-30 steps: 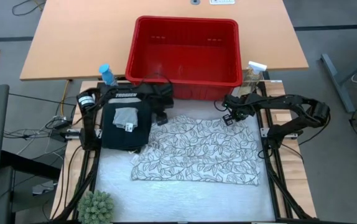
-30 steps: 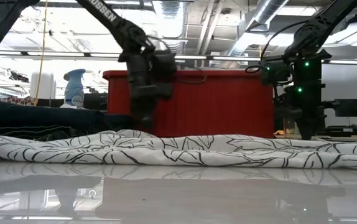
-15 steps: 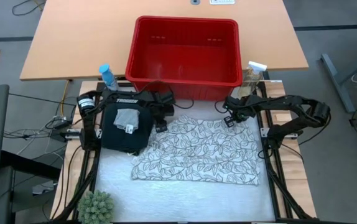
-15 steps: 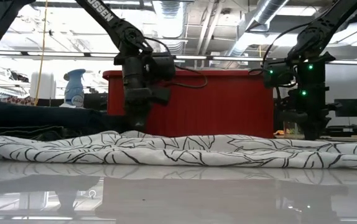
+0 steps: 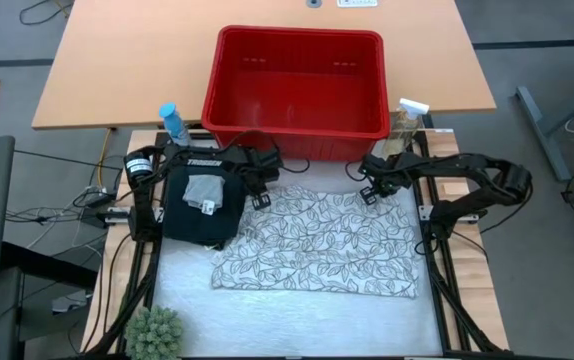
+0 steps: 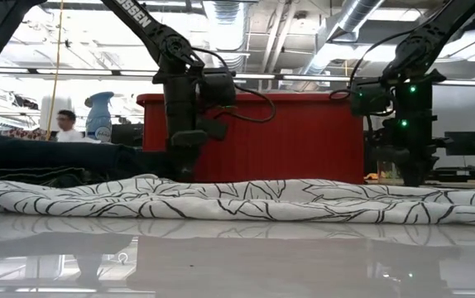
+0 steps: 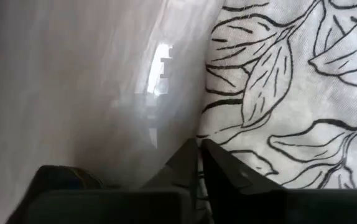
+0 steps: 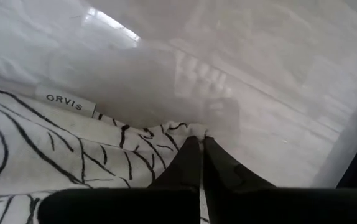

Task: Fold Laundry from Bin
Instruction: Fold the white patterned shirt

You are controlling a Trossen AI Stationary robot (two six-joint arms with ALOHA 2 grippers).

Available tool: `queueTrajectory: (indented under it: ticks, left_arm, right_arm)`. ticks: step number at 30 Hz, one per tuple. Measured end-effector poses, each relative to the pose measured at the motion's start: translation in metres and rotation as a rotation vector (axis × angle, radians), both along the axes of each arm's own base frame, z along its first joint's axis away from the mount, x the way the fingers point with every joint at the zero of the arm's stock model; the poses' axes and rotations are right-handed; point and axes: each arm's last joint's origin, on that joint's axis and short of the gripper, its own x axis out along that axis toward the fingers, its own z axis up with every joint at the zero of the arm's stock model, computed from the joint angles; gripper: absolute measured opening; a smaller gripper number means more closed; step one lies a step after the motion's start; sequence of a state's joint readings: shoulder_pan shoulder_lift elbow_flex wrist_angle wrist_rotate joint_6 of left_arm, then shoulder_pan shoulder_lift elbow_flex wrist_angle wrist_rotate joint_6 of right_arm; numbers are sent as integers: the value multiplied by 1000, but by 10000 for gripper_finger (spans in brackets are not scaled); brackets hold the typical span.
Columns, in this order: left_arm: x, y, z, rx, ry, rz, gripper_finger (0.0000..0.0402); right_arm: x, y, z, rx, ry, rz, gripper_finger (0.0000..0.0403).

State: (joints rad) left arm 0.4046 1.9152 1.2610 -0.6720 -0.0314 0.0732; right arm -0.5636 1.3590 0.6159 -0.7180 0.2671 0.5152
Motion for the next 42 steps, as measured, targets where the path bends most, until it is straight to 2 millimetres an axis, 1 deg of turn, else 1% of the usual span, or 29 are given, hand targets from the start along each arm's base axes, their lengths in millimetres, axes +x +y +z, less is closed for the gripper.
queueTrajectory:
  ticks: [5, 12, 17, 21, 24, 28, 31, 35, 38, 42]
  left_arm:
    - [1, 1, 5, -7, 3, 41, 3]
    - [9, 5, 27, 40, 7, 67, 0]
    - [12, 2, 38, 33, 18, 59, 0]
    - [16, -5, 43, 32, 20, 38, 0]
    - [21, -6, 44, 36, -25, 33, 0]
    - [25, -3, 45, 37, -87, -4, 5]
    - [23, 5, 45, 26, -99, -17, 25]
    - [18, 17, 45, 29, -93, -28, 72]
    - [13, 31, 46, 31, -111, 23, 111]
    - [4, 49, 46, -52, -174, 87, 148]
  right_arm:
    - [-1, 1, 7, 0, -19, -3, 27]
    - [-3, 2, 26, -37, -78, -7, 26]
    - [-14, 10, 38, -33, -79, -38, 26]
    - [-22, 18, 50, -62, -123, -38, 25]
    - [-29, 22, 57, -84, -138, -49, 25]
    - [-37, 25, 60, -87, -113, -60, 25]
    - [-42, 25, 59, -72, -75, -109, 25]
    - [-41, 24, 60, -86, -83, -101, 25]
    - [-40, 24, 60, -86, -94, -88, 25]
    - [-39, 24, 60, -84, -95, -86, 25]
